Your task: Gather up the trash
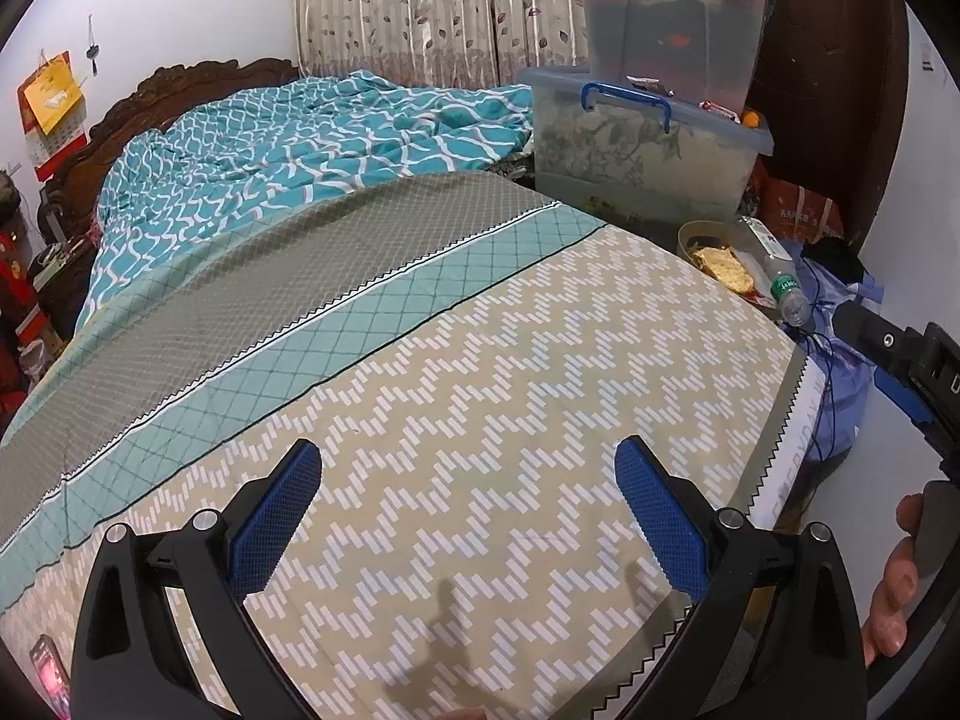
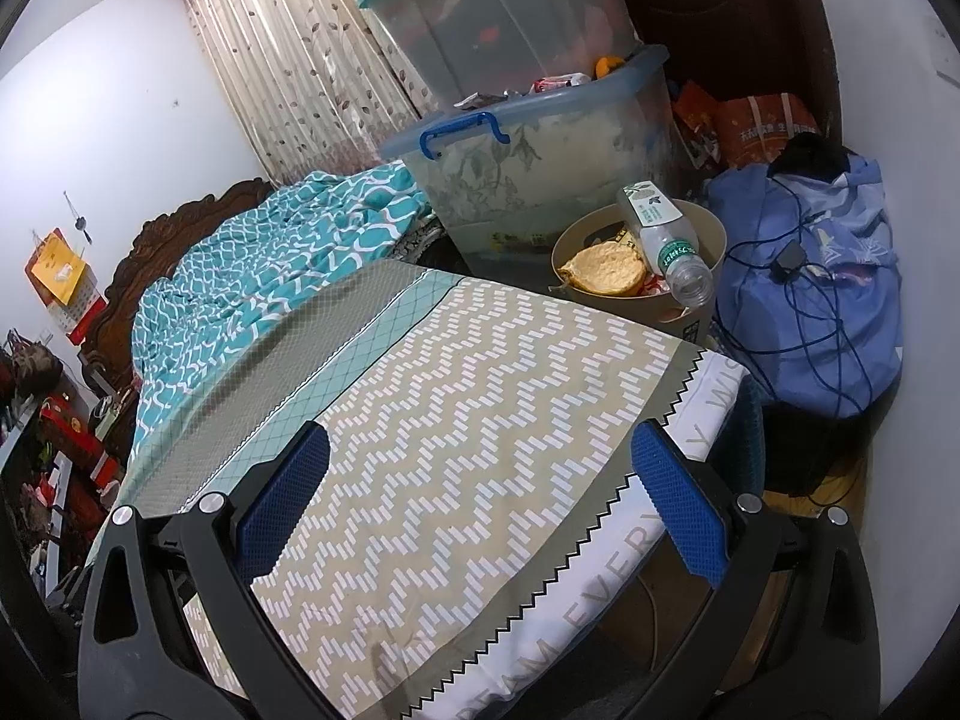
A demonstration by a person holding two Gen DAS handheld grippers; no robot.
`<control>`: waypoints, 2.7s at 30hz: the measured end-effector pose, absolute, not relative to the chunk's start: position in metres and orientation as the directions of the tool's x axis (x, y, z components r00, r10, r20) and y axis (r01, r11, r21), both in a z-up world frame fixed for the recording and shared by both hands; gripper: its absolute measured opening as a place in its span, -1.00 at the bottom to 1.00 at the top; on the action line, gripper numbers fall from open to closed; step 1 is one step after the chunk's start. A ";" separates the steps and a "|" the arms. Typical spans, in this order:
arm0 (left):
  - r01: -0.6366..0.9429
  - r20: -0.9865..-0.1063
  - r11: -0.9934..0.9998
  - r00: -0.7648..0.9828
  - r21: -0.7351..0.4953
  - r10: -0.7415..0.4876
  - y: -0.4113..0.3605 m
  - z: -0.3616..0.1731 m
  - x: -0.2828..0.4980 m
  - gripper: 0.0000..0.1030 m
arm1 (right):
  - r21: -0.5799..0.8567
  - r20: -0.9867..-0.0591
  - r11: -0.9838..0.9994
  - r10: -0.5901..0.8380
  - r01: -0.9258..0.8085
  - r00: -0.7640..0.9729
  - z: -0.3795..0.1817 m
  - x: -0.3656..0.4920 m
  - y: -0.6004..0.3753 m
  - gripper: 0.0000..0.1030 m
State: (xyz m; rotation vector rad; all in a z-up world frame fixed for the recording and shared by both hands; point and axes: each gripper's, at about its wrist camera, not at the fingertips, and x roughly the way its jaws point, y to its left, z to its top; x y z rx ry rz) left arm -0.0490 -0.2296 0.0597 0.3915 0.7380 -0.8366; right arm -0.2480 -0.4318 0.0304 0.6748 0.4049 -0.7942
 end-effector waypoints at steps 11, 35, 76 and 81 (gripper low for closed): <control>0.785 -0.733 0.618 0.442 0.037 -0.517 -0.230 0.058 -0.045 0.83 | 0.399 -0.568 0.512 -0.514 0.761 0.643 0.031 -0.249 -0.432 0.93; 0.793 -0.722 0.610 0.427 0.009 -0.545 -0.226 0.063 -0.045 0.83 | 0.398 -0.572 0.512 -0.510 0.761 0.642 0.031 -0.248 -0.433 0.93; 0.755 -0.723 0.643 0.513 0.125 -0.462 -0.240 0.060 -0.056 0.83 | 0.360 -0.512 0.552 -0.556 0.752 0.654 0.044 -0.253 -0.429 0.93; 0.750 -0.728 0.648 0.519 0.136 -0.448 -0.242 0.058 -0.057 0.83 | 0.375 -0.509 0.537 -0.562 0.755 0.652 0.042 -0.257 -0.433 0.93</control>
